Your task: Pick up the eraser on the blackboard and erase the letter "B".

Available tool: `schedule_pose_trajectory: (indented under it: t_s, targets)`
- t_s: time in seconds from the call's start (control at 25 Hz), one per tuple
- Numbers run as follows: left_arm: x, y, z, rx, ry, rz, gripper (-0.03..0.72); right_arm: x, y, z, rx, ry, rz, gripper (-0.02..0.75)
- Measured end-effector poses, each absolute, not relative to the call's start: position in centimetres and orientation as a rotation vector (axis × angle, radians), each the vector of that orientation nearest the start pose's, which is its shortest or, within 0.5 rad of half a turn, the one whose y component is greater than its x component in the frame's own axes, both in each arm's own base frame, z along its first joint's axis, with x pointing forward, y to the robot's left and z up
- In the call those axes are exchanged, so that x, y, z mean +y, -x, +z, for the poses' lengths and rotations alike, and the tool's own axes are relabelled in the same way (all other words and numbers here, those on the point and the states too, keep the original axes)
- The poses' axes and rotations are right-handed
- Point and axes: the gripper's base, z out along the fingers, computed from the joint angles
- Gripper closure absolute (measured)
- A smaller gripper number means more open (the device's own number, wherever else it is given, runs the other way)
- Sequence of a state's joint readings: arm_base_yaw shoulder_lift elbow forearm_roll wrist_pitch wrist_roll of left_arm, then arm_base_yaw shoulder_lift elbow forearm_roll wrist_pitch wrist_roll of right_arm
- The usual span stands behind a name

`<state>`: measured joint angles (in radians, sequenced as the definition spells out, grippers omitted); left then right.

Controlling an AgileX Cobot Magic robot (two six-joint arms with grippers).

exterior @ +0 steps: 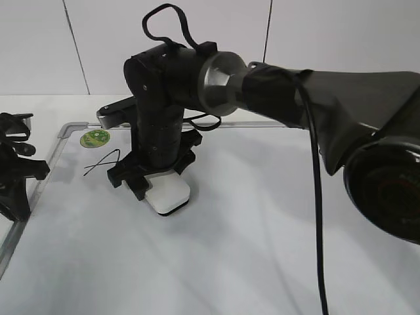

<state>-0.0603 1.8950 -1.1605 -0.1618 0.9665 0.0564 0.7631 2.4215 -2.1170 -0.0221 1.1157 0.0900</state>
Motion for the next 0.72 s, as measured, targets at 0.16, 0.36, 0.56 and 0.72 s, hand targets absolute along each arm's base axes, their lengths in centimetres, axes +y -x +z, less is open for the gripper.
schedule_pose_trajectory:
  t_s: [0.16,0.36,0.56,0.72]
  targets:
    - [-3.2,-33.5,15.5,3.178,-0.035,-0.209,0.641,34.5,-37.4,15.9,2.756,0.924,0.11,0.178]
    - [-3.2,-33.5,15.5,3.178,-0.035,-0.209,0.641,33.1,-39.1,15.8,2.762,0.808,0.111,0.178]
    - [-3.2,-33.5,15.5,3.178,-0.035,-0.209,0.641,30.5,-41.3,15.8,2.777,0.691,0.097,0.179]
    - [-3.2,-33.5,15.5,3.178,-0.035,-0.209,0.641,30.1,-41.6,15.8,2.779,0.674,0.094,0.178]
